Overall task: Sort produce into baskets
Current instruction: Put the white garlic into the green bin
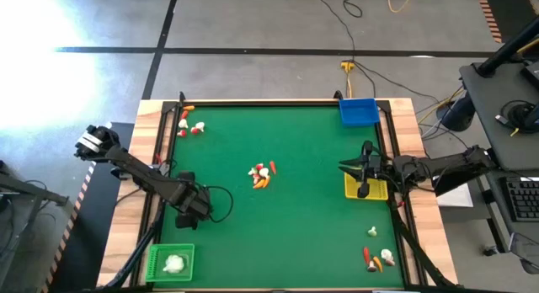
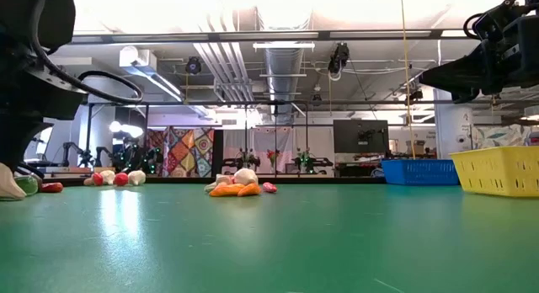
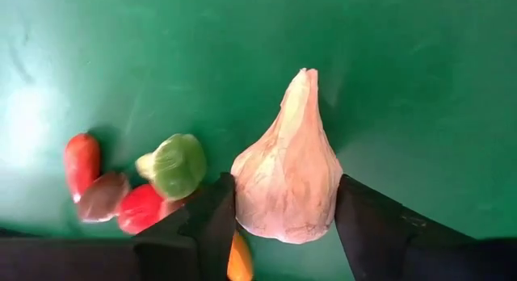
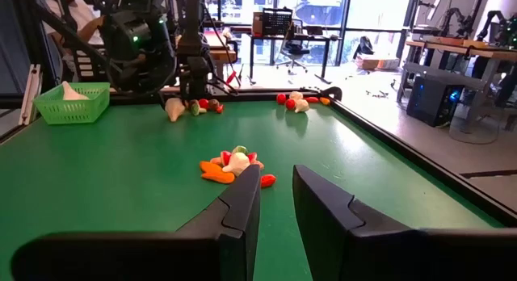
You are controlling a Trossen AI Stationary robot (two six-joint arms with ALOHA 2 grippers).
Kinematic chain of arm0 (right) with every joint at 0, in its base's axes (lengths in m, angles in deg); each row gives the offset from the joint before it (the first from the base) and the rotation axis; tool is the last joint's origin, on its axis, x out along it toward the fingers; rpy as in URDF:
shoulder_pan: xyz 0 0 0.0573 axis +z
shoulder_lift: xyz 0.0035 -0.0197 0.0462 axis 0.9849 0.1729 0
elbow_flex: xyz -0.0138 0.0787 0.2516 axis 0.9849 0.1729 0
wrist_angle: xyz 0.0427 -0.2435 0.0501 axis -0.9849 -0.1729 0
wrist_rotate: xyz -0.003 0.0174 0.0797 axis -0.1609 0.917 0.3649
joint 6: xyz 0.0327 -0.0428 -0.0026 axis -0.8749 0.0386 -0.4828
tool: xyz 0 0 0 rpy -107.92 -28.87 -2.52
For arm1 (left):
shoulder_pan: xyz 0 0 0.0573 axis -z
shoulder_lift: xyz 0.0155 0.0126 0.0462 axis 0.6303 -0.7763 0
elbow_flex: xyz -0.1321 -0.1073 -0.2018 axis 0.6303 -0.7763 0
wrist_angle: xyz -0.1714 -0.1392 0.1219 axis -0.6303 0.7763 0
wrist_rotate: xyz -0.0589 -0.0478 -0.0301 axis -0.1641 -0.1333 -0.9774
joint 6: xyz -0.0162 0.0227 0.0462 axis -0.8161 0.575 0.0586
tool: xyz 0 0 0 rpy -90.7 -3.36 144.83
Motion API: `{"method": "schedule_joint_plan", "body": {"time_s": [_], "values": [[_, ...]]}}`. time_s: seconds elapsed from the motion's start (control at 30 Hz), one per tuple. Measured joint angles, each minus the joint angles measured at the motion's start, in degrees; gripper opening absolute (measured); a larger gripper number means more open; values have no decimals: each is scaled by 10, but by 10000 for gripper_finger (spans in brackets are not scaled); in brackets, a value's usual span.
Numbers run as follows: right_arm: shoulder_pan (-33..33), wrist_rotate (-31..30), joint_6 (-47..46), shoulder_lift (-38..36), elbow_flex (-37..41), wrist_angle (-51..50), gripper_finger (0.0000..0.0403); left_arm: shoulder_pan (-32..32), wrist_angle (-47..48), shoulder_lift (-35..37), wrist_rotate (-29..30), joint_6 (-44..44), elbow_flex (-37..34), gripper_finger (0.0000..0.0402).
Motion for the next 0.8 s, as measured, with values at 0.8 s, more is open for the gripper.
{"method": "schedule_joint_plan", "body": {"time_s": [0.8], "values": [[0, 0, 0, 0, 0, 0, 68, 243, 31, -1, -88, -228, 264, 153]]}}
